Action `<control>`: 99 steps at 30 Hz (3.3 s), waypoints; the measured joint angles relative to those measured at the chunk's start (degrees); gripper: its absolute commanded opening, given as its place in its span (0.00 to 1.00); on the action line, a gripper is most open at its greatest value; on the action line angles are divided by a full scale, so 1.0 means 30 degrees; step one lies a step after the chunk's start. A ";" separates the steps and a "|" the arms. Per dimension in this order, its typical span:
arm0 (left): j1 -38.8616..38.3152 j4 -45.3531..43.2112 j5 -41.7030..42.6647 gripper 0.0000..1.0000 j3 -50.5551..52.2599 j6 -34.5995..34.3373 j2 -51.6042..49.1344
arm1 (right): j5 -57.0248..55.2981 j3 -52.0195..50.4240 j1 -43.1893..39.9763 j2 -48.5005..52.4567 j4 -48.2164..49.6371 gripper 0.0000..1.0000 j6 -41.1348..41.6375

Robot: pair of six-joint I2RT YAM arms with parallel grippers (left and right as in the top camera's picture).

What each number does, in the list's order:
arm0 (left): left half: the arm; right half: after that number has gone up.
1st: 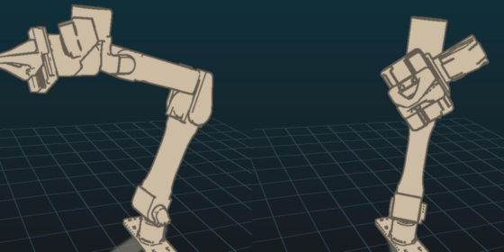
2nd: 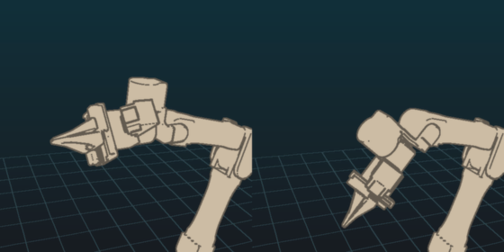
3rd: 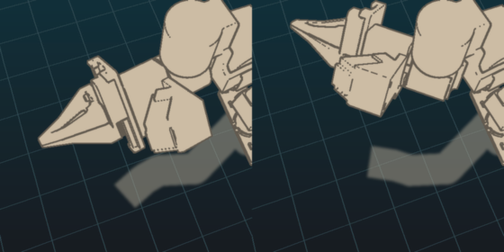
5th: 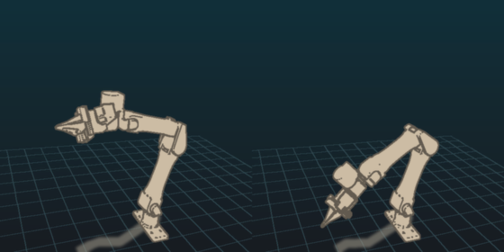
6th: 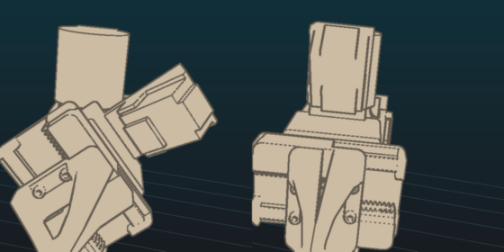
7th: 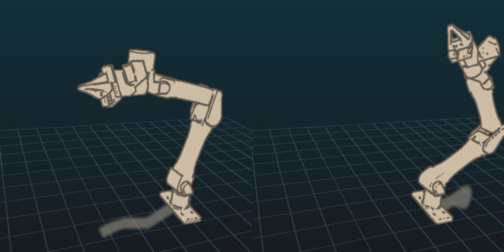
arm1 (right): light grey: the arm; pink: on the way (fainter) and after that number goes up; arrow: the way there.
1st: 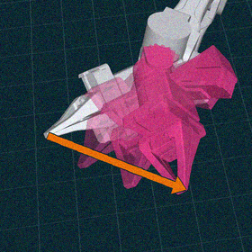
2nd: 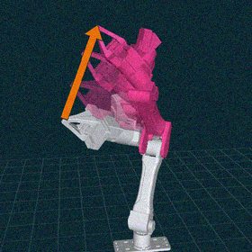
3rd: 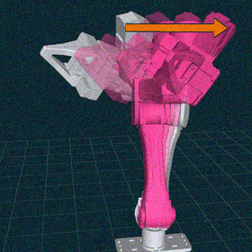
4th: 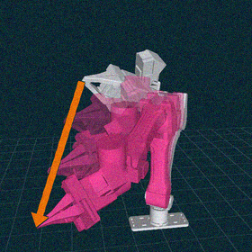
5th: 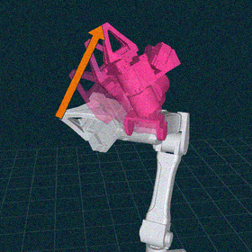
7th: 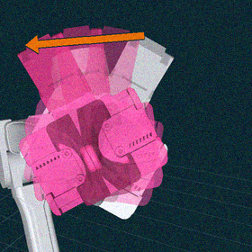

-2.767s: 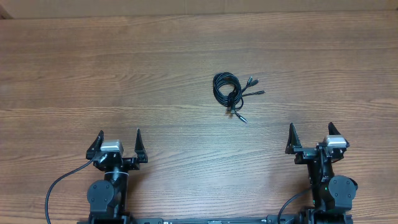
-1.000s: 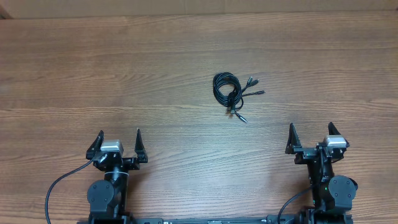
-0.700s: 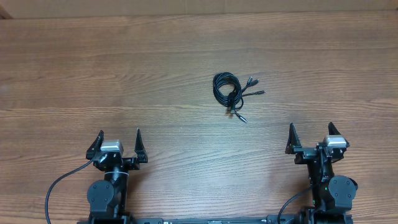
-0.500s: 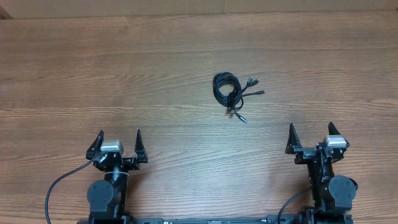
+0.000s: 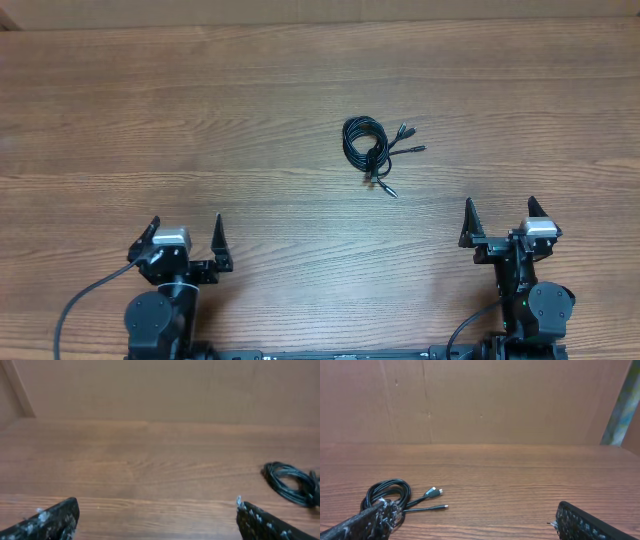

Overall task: Untangle cables
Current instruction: 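Reach the left gripper forward over the black cable coil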

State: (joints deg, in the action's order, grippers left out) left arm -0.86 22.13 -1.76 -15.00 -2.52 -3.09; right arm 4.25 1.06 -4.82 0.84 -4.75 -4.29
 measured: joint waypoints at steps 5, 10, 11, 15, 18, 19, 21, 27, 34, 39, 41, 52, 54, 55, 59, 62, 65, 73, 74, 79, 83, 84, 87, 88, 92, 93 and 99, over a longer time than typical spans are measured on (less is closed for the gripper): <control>0.0000 0.0146 0.0226 1.00 -0.2018 0.0007 -0.2506 | -0.0007 0.0000 0.0000 -0.0007 0.0000 1.00 0.0007; 0.0000 0.1413 0.1916 1.00 -0.5158 0.0000 -0.7133 | 0.0000 0.0000 -0.0007 -0.0036 0.0007 1.00 0.0000; 0.0000 0.1807 0.2310 1.00 -0.6171 0.0000 -0.8371 | -0.0007 0.0000 0.0000 -0.0036 0.0000 1.00 0.0000; 0.0000 0.4240 0.3104 1.00 -0.9916 0.0000 -1.2196 | -0.0007 0.0000 0.0000 -0.0036 -0.0015 1.00 0.0007; 0.0000 0.5880 0.3555 1.00 -1.2298 0.0000 -1.4426 | -0.0007 0.0000 0.0000 -0.0036 -0.0007 1.00 0.0007; 0.0000 0.6543 0.3832 1.00 -1.3274 -0.0007 -1.5293 | 0.0000 0.0000 0.0000 -0.0036 0.0000 1.00 0.0007; 0.0000 0.7621 0.4379 1.00 -1.4834 -0.0007 -1.6750 | 0.0000 0.0000 0.0000 -0.0036 -0.0007 1.00 0.0007; -0.0991 1.0003 0.5865 1.00 -1.8185 -0.0007 -2.0291 | 0.0007 0.0000 0.0000 -0.0044 0.0007 1.00 -0.0007; -0.4109 1.2007 0.6105 1.00 -2.2076 -0.0015 -2.5420 | -0.0007 0.0000 0.0000 -0.0044 0.0007 1.00 0.0000; -0.5880 1.4353 0.6105 1.00 -2.6032 -0.0022 -2.9653 | 0.0000 0.0000 0.0000 -0.0044 0.0000 1.00 0.0007; -0.6528 1.5016 0.6084 1.00 -2.7707 -0.0015 -3.1336 | -0.0007 0.0000 0.0000 -0.0044 -0.0007 1.00 0.0007; -0.7723 1.7121 0.6018 1.00 -3.4213 -0.0168 -3.7594 | -0.0007 0.0000 0.0000 -0.0051 0.0007 1.00 0.0007; -0.7723 1.7668 0.6011 1.00 -3.5554 -0.0168 -3.8410 | -0.0007 0.0000 0.0000 -0.0051 -0.0007 1.00 -0.0007; -0.7723 1.7872 0.6011 1.00 -3.6253 -0.0168 -3.8847 | -0.0007 0.0000 0.0000 -0.0051 -0.0007 1.00 0.0007; -0.7723 1.8192 0.5727 0.99 -3.7609 -0.0160 -4.0625 | 0.0000 0.0000 0.0000 -0.0051 -0.0015 1.00 0.0007; -0.7723 1.6888 0.5741 1.00 -3.7623 -0.0160 -4.1878 | -0.0007 0.0000 0.0000 -0.0051 -0.0007 1.00 0.0007; -0.7723 1.5890 0.6091 1.00 -3.7638 -0.0903 -4.2803 | -0.0007 0.0000 0.0000 -0.0051 -0.0007 1.00 -0.0007; -0.8444 1.5679 0.3789 1.00 -3.7645 -0.5180 -4.4989 | -0.0007 0.0000 0.0000 -0.0051 0.0000 1.00 0.0007; -0.8619 1.5599 0.3293 1.00 -3.7645 -0.5625 -4.5135 | -0.0007 0.0000 0.0000 -0.0051 -0.0007 1.00 -0.0007; -0.9697 1.3799 0.1253 1.00 -3.7645 -0.7089 -4.5513 | -0.0007 0.0000 0.0000 -0.0051 0.0000 1.00 0.0000; -1.0098 1.3347 0.0517 1.00 -3.7645 -0.7351 -4.5696 | 0.0000 0.0000 0.0000 -0.0051 -0.0007 1.00 0.0007; -1.0083 1.3333 0.0408 1.00 -3.7645 -0.7410 -4.5747 | 0.0000 0.0000 0.0000 -0.0051 -0.0007 1.00 0.0007; -1.0040 1.3617 -0.0160 1.00 -3.7645 -0.7570 -4.5929 | -0.0015 0.0000 0.0000 -0.0051 -0.0007 1.00 0.0000; -1.0018 1.3646 -0.0313 1.00 -3.7645 -0.7679 -4.5943 | 0.0000 0.0000 0.0000 -0.0051 -0.0007 1.00 0.0007; -0.9952 1.3478 -0.0670 1.00 -3.7623 -0.8429 -4.5943 | 0.0000 0.0000 -0.0007 -0.0051 0.0000 1.00 0.0000; -0.9952 1.3442 -0.0670 0.98 -3.7623 -0.8524 -4.5943 | 0.0000 0.0000 -0.0007 -0.0051 0.0000 1.00 0.0000; -0.9930 1.2582 -0.1086 1.00 -3.6756 -0.8765 -4.5943 | -0.0015 0.0000 0.0000 -0.0051 -0.0007 1.00 0.0000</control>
State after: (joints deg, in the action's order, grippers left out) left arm -30.65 59.88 -5.02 -125.27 -28.82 -140.92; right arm 4.21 1.06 -4.82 0.69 -4.78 -4.29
